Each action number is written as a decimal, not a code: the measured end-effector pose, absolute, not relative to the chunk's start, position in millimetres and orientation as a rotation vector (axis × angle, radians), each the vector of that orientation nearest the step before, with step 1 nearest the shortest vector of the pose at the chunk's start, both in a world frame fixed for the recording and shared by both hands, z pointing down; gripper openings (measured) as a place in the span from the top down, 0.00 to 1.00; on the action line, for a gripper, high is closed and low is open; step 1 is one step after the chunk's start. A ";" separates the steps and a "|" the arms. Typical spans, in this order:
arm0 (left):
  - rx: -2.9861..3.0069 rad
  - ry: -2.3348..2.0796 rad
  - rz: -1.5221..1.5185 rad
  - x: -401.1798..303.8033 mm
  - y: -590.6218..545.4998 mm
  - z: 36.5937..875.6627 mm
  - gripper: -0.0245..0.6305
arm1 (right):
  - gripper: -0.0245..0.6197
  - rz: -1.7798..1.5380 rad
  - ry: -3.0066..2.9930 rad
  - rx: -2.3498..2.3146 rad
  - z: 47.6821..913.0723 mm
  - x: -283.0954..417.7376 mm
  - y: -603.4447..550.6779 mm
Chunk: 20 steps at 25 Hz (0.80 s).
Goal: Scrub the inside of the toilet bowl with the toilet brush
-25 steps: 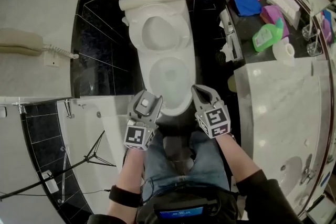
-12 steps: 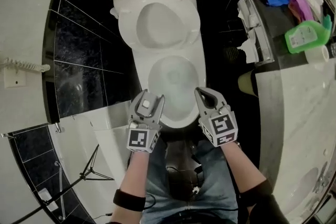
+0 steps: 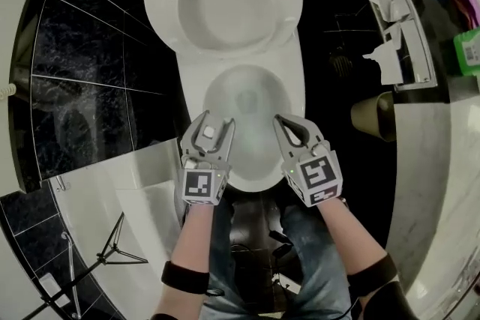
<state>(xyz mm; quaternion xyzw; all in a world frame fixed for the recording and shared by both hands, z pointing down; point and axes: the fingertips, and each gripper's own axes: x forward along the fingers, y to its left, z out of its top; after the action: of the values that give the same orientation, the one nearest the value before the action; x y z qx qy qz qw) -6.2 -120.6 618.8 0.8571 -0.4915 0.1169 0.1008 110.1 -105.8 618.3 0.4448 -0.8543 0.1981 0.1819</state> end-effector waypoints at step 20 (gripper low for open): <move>2.557 -1.542 0.376 -20.6 -176.2 669.6 0.60 | 0.95 0.562 -2.434 1.259 660.6 110.7 -130.3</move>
<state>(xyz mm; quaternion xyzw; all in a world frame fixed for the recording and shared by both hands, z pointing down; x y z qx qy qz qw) -20.6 -176.2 669.6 0.8478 -0.5111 0.1247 0.0661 110.7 -130.3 660.6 0.4433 -0.8573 0.1979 0.1712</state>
